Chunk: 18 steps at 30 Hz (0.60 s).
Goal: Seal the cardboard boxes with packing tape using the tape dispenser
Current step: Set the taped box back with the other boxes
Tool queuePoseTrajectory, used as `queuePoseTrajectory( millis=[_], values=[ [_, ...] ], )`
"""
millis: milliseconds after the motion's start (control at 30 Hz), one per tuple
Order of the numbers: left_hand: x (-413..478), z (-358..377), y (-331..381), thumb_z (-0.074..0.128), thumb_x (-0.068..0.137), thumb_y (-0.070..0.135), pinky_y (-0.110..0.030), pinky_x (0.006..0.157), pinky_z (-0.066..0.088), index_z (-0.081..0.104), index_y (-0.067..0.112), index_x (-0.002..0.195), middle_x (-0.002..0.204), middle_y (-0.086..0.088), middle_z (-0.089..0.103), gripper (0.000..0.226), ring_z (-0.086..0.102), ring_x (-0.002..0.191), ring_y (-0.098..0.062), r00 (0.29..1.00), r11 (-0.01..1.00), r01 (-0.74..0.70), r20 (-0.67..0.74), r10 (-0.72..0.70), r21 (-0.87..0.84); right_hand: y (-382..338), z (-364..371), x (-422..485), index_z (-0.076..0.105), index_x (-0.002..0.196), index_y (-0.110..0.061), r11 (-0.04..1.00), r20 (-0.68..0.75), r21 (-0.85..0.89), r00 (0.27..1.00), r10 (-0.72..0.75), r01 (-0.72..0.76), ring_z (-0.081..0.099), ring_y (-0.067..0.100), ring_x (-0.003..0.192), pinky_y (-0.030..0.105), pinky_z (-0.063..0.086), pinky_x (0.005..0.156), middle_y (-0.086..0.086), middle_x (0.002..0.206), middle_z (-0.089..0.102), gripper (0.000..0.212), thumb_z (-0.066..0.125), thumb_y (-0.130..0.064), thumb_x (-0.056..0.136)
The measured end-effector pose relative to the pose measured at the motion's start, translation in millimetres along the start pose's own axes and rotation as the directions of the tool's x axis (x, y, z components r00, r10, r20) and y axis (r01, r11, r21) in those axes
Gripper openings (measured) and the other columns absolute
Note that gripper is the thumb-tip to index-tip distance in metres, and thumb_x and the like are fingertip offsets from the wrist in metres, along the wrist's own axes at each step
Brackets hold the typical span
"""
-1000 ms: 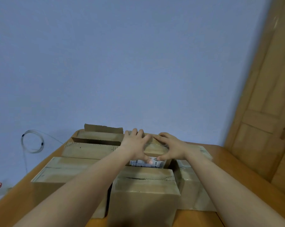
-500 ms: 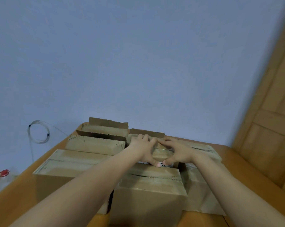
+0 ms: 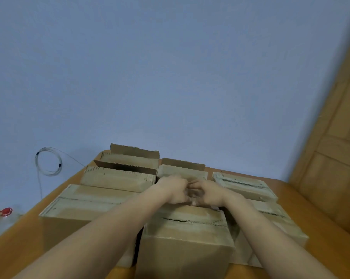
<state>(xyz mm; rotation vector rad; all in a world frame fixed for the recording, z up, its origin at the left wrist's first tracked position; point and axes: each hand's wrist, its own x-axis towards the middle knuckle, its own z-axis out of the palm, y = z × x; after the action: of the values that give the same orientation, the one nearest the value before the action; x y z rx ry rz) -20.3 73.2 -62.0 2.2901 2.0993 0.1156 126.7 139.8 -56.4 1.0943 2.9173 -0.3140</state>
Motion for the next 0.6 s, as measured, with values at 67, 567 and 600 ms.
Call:
queuePoseTrajectory(
  millis=[67, 567, 600],
  values=[
    [-6.0, -7.3, -3.2, 0.051, 0.092, 0.044, -0.037, 0.087, 0.048, 0.054, 0.015, 0.128, 0.125, -0.005, 0.055, 0.045, 0.054, 0.113, -0.027, 0.99, 1.0, -0.024, -0.138, 0.024, -0.004, -7.0, -3.7, 1.1, 0.054, 0.134, -0.017, 0.998, -0.083, 0.068, 0.997, -0.006, 0.011, 0.045, 0.016, 0.128, 0.033, 0.035, 0.107, -0.002, 0.139, 0.051, 0.048, 0.064, -0.026, 0.088],
    [-81.0, -43.7, -141.8, 0.039, 0.1, 0.023, -0.033, 0.103, 0.035, 0.047, 0.024, 0.133, 0.137, 0.003, 0.047, 0.034, 0.044, 0.126, -0.018, 0.989, 0.987, 0.151, 0.002, -0.151, -0.051, -117.8, -18.7, 36.9, 0.04, 0.143, -0.019, 0.995, -0.256, 0.009, 0.962, -0.098, 0.104, 0.035, 0.018, 0.133, 0.035, 0.035, 0.105, 0.002, 0.144, 0.041, 0.05, 0.053, -0.024, 0.094],
    [-82.7, -42.1, -144.5, 0.038, 0.1, 0.019, -0.033, 0.102, 0.036, 0.045, 0.024, 0.135, 0.137, 0.002, 0.047, 0.037, 0.045, 0.124, -0.019, 0.982, 0.982, 0.179, 0.064, -0.176, -0.056, -122.5, -13.7, 42.0, 0.036, 0.146, -0.019, 0.995, -0.228, 0.023, 0.97, -0.087, 0.095, 0.033, 0.02, 0.135, 0.035, 0.033, 0.107, 0.003, 0.146, 0.038, 0.054, 0.053, -0.024, 0.094]
  ],
)
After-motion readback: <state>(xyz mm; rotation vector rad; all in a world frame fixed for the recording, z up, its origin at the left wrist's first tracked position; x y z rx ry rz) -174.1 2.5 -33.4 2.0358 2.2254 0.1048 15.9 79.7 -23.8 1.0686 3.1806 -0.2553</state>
